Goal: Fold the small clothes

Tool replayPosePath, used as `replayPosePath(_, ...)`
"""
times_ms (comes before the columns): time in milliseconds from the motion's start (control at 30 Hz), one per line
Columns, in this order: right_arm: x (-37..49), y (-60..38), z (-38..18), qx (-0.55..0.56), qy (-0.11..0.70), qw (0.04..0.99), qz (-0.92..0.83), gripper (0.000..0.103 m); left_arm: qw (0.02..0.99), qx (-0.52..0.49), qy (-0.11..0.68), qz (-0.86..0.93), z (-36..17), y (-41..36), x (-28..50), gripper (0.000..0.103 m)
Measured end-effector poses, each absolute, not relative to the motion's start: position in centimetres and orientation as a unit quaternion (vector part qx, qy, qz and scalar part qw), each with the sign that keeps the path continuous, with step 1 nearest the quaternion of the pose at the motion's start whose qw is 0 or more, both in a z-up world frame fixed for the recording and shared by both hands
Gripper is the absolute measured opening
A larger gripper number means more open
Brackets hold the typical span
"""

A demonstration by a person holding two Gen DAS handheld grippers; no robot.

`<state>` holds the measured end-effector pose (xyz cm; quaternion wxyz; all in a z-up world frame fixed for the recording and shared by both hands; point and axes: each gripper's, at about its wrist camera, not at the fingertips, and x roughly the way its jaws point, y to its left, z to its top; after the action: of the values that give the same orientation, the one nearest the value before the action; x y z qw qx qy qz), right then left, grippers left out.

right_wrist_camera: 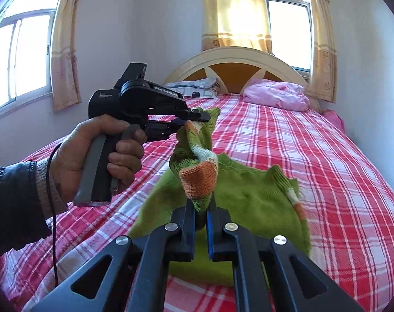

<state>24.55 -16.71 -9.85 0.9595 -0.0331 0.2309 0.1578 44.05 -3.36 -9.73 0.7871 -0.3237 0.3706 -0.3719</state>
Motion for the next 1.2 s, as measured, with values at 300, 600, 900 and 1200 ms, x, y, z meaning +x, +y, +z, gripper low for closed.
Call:
replayPosePath(300,24.1,-20.4,-10.2,-0.014,0.243,0.959,0.144,0.006,0.782,-0.289,0.391,-0.39,-9.3,-8.2,43.9,0.012)
replayPosePath(600,24.6,-23.9,-12.5,0.022,0.279,0.952,0.128,0.006,0.79,-0.229,0.42,-0.384,-10.4,-12.6,43.6,0.011)
replayPosePath(900,25.0,-26.2,-16.0,0.07,0.334,0.932,0.121,0.006,0.798,-0.142,0.458,-0.366,-11.1,-17.3,42.9,0.011)
replayPosePath(1200,25.4,-27.7,-17.4,0.117,0.36,0.918,0.119,0.006,0.821,-0.106,0.443,-0.344,-10.4,-19.1,42.2,0.016)
